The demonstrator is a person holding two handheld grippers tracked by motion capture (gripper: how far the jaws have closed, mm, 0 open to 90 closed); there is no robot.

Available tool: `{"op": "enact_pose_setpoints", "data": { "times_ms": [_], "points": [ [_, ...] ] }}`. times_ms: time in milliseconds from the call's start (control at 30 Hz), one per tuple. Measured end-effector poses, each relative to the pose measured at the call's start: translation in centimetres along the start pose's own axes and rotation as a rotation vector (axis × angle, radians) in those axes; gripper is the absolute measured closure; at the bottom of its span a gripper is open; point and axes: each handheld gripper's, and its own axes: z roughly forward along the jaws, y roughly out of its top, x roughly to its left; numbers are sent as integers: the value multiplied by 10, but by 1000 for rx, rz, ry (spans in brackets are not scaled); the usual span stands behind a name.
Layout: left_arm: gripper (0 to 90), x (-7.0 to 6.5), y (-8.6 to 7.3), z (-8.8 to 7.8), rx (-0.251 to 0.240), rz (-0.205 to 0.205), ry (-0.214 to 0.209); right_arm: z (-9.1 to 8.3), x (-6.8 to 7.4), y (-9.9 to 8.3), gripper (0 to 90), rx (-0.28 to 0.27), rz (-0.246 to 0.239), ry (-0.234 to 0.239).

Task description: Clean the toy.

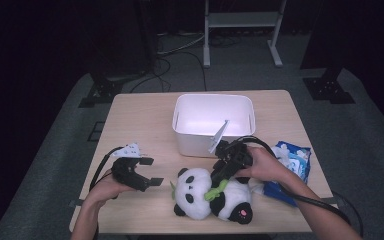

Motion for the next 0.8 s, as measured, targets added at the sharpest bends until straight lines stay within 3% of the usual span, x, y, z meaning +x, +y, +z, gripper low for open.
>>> {"op": "enact_pose_setpoints", "data": {
  "times_ms": [200,433,800],
  "points": [
    [96,0,-1,1,2,-3,1,4,4,1,537,8,-13,2],
    [96,-1,-1,3,10,-4,1,1,5,-4,665,-15,3,11],
    [96,2,-3,2,10,-15,9,-6,11,-5,691,-50,-14,-12]
  ]
}}
